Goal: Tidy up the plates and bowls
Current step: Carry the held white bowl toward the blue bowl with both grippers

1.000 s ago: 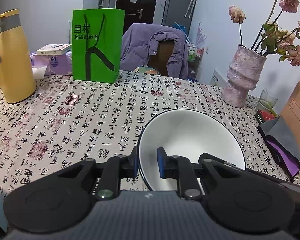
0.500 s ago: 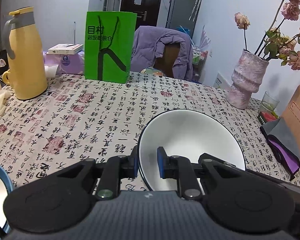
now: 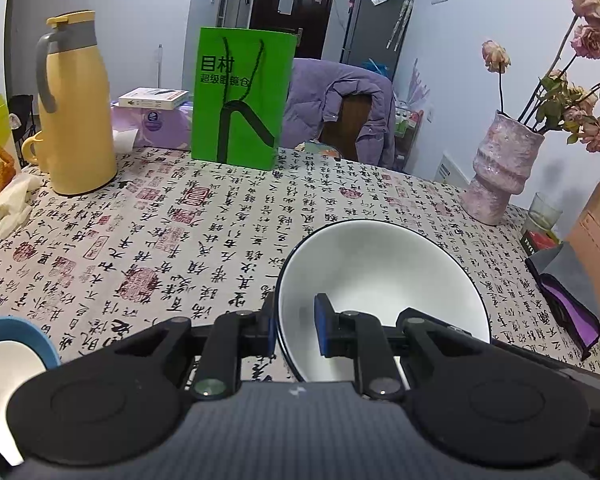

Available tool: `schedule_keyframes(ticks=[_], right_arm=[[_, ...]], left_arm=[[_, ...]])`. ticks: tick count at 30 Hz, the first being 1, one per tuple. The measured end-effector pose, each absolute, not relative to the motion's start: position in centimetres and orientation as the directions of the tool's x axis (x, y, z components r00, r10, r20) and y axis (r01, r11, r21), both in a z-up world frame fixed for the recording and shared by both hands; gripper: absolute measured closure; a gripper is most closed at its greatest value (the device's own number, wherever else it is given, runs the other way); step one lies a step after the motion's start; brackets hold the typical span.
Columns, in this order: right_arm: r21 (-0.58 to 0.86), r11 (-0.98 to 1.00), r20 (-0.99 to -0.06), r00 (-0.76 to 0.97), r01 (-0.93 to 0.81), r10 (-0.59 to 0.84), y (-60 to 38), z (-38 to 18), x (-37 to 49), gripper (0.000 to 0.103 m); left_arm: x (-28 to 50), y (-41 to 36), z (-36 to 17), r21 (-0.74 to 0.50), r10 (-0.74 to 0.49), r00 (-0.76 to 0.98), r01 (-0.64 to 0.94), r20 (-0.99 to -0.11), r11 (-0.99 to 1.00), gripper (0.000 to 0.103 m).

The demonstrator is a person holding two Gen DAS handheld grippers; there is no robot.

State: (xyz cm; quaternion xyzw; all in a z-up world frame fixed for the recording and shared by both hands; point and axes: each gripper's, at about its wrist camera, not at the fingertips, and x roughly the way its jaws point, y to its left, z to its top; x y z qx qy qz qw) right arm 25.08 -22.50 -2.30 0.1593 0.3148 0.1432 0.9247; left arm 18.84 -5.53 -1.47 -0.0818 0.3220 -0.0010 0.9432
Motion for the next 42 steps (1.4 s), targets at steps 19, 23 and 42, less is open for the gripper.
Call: schedule_keyframes(ticks=[19,23,42], right_arm=[[0.375,0.905,-0.536,0.750,-0.201,0.389,-18.8,-2.0,23.3,0.089],[0.372,0.905,-0.535,0.749,-0.207,0.391,-18.1,-1.8,22.8,0.089],[0.354,0.904,-0.529,0.746,-0.238,0.403,-14.9,-1.0,20.9,0.089]], left_arm=[[16.7,-1.9,-1.3,-0.166,-0.030,0.797,-0.088,-0.603,0.982,0.085],[16.3,-1.3,-1.2,-0.169,-0.029,0.799,-0.091,-0.600,0.981,0.085],[14.1,1.8,-0.8,-0.184,-0.017,0.809,-0.112,-0.587,0.977,0.085]])
